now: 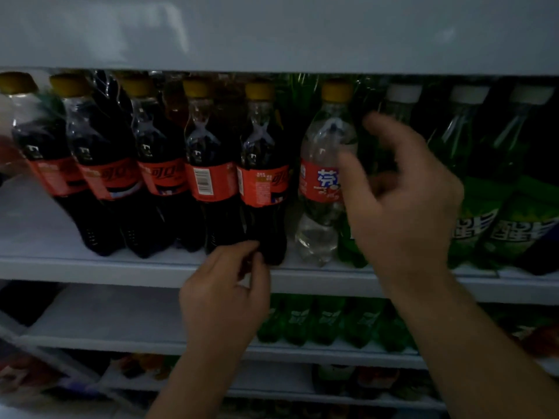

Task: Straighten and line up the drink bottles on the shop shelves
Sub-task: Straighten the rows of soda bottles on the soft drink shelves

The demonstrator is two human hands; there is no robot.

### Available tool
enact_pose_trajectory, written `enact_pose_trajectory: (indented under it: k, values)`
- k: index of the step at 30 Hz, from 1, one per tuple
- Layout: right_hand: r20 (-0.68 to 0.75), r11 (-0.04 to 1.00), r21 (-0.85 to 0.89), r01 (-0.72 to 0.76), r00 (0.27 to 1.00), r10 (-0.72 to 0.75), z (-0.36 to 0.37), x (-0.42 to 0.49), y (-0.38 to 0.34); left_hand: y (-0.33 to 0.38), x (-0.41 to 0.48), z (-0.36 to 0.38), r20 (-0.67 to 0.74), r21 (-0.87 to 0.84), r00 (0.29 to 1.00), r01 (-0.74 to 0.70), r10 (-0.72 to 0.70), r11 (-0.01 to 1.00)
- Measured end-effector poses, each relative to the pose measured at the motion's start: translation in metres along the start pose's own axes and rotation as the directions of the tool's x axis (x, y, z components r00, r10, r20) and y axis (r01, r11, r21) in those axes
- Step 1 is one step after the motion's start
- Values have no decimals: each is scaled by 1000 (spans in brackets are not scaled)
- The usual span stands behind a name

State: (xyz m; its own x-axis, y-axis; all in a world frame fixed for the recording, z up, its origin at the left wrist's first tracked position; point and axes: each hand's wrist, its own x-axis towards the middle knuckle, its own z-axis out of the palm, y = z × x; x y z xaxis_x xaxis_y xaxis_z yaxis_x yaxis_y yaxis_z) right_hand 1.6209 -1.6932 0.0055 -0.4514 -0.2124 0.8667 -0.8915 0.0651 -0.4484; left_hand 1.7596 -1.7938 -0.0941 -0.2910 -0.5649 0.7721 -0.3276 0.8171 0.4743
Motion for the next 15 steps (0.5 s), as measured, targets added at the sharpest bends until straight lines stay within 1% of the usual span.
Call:
enact_pose_trajectory:
  k: [1,2,3,5,7,8,12,15]
  values:
    - [-64,1000,-2,17,998,-17,3,-18,-1,-10,3,-6,-29,6,1000,5,-5,1000]
    - [-77,1000,13,11,997,-10,7,-38,-3,-20,6,-11,-49,7,999,18,-17,1000]
    - [-43,999,34,-21,999,23,15,-58,-5,-30,10,-16,-66,6,997,34,-34,999]
    - [105,990,37,-137,986,132,35,-89,-16,-47,16,-24,-90,5,995,53,-53,999]
    - [236,966,-10,-258,938,252,56,-108,-28,-56,22,-27,-84,8,996,41,-40,999]
    - [265,954,-31,-298,918,295,64,-112,-32,-57,23,-27,-67,4,997,39,-38,999]
    - [278,917,-106,-385,874,399,84,-114,-37,-52,26,-24,65,-6,993,101,-100,995]
    - [256,902,-133,-411,865,432,92,-112,-36,-48,25,-21,160,40,976,145,-149,989]
